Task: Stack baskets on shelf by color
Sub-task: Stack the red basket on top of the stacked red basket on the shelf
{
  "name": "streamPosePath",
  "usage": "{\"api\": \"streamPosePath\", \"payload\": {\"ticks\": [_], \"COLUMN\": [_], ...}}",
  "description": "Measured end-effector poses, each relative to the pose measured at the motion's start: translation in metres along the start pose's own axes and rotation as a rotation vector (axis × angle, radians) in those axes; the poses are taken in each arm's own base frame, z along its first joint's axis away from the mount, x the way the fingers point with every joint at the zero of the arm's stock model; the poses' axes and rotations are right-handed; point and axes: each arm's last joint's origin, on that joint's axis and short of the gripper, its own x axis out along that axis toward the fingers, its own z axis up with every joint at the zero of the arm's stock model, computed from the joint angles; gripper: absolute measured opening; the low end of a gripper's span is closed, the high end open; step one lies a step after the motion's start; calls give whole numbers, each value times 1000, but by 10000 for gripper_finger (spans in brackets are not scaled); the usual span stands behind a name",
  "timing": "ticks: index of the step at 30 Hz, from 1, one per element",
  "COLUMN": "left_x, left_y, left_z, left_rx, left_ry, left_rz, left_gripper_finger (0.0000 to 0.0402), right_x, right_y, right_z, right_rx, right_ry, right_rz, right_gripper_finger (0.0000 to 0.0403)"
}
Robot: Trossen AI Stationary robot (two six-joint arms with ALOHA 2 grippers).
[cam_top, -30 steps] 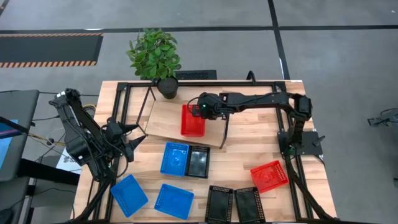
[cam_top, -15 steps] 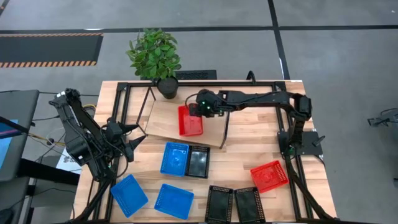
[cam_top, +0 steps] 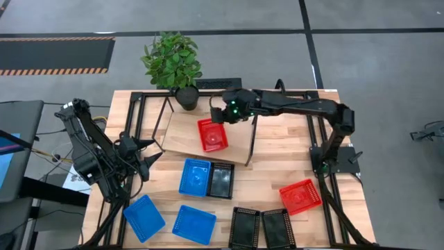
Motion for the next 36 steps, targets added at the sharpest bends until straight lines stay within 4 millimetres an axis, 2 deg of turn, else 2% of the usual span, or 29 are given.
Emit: {"api": "streamPosePath", "payload": {"ticks": [2, 4, 9, 11, 16, 21, 24, 27, 36], "left_x": [0, 0, 0, 0, 2, 4, 6, 7, 11], "left_y": [0, 0, 0, 0, 0, 0, 1, 1, 1], "left_z": [-1, -1, -1, -1, 0, 1, 2, 2, 4], "left_rx": [26, 37, 56, 78, 82, 93, 97, 105, 116], "left_ry": [21, 31, 31, 30, 29, 21, 24, 25, 28], "left_rz": [2, 2, 2, 2, 12, 24, 39, 50, 72], "left_gripper_finger": [265, 265, 265, 265, 265, 265, 265, 265, 265], "right_x": [-26, -52, -105, -123, -137, -136, -136, -124, -73], "right_y": [14, 21, 7, 3, -5, -32, -47, -61, -82], "right_z": [-19, -47, -134, -166, -240, -297, -315, -322, -306], "right_rx": [-41, -80, -27, 21, 154, 261, 279, 295, 247], "right_ry": [72, 120, 131, 134, 145, 185, 257, 269, 302], "right_rz": [5, -85, -543, -664, -675, -912, -1006, -1031, -897], "right_gripper_finger": [200, 198, 194, 195, 200, 199, 199, 199, 198]}}
